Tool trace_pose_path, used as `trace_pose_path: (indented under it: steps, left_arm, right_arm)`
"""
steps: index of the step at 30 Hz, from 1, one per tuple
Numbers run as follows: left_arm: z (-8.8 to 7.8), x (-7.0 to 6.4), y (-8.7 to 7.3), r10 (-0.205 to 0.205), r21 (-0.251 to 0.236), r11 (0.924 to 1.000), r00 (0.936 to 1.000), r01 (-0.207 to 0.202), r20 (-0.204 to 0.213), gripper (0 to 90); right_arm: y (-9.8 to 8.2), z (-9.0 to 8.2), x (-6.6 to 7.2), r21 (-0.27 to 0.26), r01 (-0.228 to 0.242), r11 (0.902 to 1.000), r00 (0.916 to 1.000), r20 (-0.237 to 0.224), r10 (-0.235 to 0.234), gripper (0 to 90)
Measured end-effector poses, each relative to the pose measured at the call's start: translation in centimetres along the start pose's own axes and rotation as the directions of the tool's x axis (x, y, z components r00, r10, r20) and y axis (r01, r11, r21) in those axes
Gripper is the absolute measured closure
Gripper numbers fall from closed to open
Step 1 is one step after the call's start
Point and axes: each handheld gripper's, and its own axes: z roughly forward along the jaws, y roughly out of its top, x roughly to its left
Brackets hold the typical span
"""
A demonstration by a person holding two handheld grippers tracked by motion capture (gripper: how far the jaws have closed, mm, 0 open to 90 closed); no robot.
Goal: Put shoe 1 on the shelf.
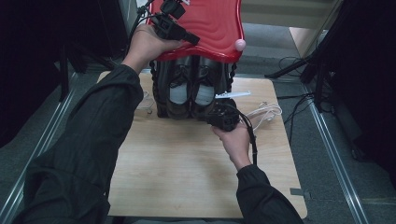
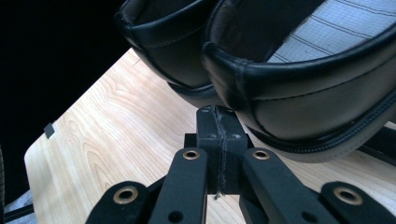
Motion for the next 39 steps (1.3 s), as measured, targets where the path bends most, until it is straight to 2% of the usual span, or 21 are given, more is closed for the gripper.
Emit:
trace_pose_path:
  steps: [4, 17, 23, 27, 39]
  left_arm:
    - [0.1, 0.0, 0.0, 0.002, 0.003, 1.0, 1.0, -0.002, -0.003, 89.6]
    - [0.0, 0.0, 0.0, 0.0, 0.006, 1.0, 1.0, 0.0, -0.008, 89.7]
    - [0.1, 0.1, 0.0, -0.006, 0.007, 1.0, 1.0, 0.006, -0.006, 89.8]
    - [0.0, 0.1, 0.0, -0.007, 0.008, 0.9999, 1.0, 0.007, -0.006, 89.8]
    - [0.0, 0.1, 0.0, -0.019, 0.007, 0.9998, 0.9998, 0.019, -0.003, 89.8]
  right_arm:
    - [0.2, -0.1, 0.0, 0.009, 0.016, 0.9998, 0.9999, 0.006, -0.016, 90.0]
    - [0.8, -0.2, -0.1, 0.034, 0.008, 0.9994, 0.9999, 0.006, -0.009, 90.0]
    - [1.3, -0.7, -0.5, 0.023, -0.003, 0.9997, 0.9998, 0.02, 0.002, 90.0]
    - [1.3, -0.6, -0.6, 0.023, -0.007, 0.9997, 0.9999, 0.012, 0.007, 90.0]
    - [2.1, -0.9, -1.3, 0.02, -0.023, 0.9995, 0.9988, 0.043, 0.022, 90.0]
